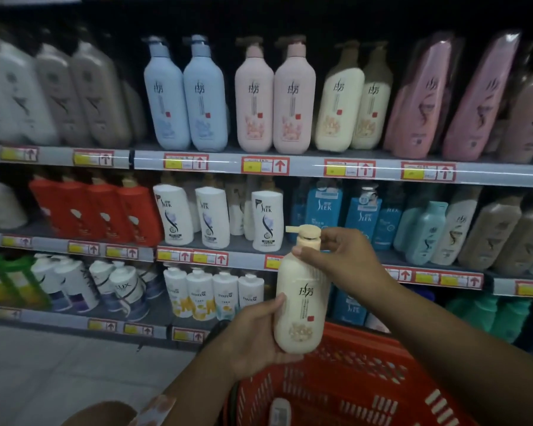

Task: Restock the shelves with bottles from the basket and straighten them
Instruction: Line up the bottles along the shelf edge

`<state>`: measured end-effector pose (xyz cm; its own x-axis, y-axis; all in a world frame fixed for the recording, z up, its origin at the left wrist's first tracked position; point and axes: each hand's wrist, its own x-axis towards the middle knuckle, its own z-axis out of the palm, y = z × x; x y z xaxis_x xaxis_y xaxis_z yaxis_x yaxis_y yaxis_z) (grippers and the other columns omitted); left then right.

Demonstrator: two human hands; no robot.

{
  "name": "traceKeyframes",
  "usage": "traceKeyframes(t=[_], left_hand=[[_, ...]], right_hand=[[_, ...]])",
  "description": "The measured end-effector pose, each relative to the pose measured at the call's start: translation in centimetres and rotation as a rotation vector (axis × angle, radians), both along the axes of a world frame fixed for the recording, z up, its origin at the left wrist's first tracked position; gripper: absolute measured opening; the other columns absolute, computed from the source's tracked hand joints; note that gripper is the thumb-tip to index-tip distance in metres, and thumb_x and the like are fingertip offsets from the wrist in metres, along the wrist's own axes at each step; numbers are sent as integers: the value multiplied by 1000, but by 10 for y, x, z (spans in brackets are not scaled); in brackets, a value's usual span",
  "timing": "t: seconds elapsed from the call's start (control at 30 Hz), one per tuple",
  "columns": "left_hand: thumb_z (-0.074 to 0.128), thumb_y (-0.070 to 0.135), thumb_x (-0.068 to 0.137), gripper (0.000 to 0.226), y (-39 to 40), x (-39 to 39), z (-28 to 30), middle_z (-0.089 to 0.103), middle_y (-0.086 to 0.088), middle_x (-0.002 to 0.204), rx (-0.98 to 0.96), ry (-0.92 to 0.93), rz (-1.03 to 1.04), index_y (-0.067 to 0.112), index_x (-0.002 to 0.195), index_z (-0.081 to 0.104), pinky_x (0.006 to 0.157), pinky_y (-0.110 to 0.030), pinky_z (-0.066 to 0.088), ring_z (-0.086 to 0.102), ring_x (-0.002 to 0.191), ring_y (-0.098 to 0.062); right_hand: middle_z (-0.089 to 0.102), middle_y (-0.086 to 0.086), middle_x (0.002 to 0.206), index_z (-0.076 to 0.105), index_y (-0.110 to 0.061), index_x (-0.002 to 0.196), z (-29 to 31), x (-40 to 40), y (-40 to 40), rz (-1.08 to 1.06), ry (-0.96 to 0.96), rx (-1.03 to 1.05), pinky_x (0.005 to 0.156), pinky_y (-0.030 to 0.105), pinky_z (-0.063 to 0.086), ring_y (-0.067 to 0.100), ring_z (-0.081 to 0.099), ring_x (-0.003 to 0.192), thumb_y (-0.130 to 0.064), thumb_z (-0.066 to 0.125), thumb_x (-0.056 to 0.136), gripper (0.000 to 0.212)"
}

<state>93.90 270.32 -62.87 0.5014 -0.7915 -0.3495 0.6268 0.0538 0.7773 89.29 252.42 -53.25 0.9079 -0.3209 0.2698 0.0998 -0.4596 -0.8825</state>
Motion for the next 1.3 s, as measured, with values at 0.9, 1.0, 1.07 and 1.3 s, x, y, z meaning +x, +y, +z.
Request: traceKeyframes(t=[0.9,1.0,1.07,1.3], left_hand=[[68,24,95,43,-117,34,185,65,36,105,47,-978,401,63,105,54,80,-10,49,61,102,12],[60,21,99,44,-141,46,223,58,28,121,56,-1042,363,59,119,49,92,-22,50,55,120,-1],[55,15,100,55,-157,59,241,56,15,136,69,-1030,347,46,143,41,88,-25,51,53,128,-14],[51,11,100,47,-202,101,260,52,9,127,102,-931,365,47,129,49,95,-44,55,51,122,-24]], right_hand=[[76,-3,90,74,-22,94,225,36,-91,-254,-230,-255,85,47,60,17,72,87,-39,72,90,18],[74,-1,87,73,-20,91,256,48,-110,-327,-258,-290,85,50,59,19,71,86,-41,70,91,22],[74,-2,86,73,-21,90,268,58,-121,-349,-258,-304,85,50,59,19,71,87,-44,69,90,24],[71,-1,90,70,-19,97,271,95,-148,-385,-216,-324,86,45,58,18,68,89,-41,65,94,22]])
